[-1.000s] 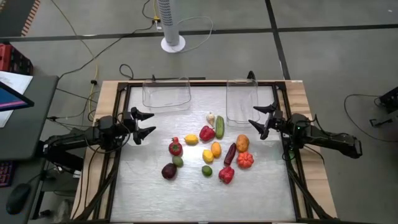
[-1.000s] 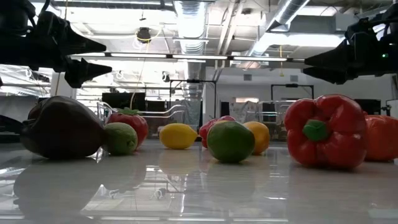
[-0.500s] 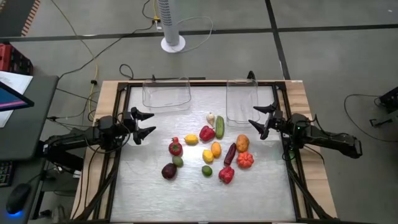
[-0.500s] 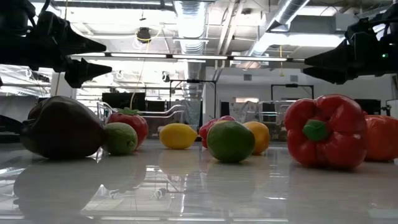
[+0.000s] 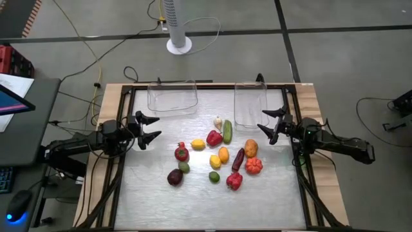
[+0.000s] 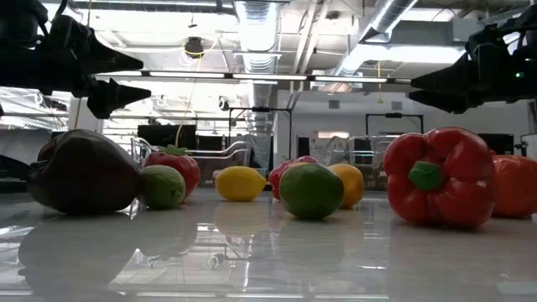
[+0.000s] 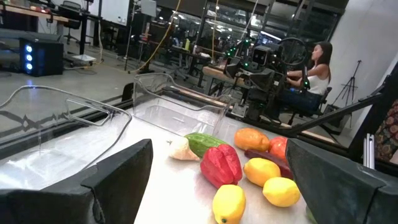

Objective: Sort produce into baskets

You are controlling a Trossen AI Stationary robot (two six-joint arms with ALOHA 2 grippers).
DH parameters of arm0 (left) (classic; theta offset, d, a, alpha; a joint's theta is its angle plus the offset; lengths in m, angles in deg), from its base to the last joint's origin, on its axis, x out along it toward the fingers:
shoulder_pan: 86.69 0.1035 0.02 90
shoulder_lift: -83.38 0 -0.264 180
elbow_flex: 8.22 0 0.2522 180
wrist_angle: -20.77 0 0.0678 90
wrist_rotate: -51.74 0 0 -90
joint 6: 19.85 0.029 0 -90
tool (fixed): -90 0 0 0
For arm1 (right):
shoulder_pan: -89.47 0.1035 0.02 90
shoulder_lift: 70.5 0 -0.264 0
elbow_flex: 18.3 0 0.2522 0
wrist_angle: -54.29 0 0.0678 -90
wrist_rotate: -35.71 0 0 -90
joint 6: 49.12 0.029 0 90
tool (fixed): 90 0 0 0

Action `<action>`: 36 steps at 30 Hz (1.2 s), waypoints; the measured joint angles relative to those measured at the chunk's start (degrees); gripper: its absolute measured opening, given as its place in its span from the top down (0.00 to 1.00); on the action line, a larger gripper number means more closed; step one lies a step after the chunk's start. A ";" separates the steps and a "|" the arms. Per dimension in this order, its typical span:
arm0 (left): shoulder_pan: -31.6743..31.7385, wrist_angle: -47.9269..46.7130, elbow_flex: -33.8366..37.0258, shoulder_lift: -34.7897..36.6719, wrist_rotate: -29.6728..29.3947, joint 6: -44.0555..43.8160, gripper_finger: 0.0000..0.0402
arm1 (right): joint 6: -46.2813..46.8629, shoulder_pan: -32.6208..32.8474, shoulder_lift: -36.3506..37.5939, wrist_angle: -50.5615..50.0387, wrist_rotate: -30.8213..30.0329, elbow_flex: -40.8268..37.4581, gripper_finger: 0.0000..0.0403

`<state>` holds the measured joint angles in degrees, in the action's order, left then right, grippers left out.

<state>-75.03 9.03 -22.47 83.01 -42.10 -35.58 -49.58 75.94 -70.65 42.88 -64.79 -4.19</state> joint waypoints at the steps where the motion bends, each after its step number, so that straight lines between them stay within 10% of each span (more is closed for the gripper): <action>1: 0.00 0.04 0.00 0.01 0.00 -0.39 0.12 | -0.02 -0.01 0.01 0.01 -0.01 -0.01 0.07; 19: 0.00 4.57 0.02 0.01 -10.45 -5.19 0.12 | -0.02 0.01 -0.01 -0.01 0.01 -0.01 0.07; 36: -2.97 13.15 -5.39 -11.30 5.04 1.75 0.12 | 16.96 -0.12 -0.03 11.27 -0.07 0.01 0.07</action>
<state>-78.00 22.18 -27.86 71.71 -37.05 -33.83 -32.61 75.82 -70.68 54.15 -64.86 -4.18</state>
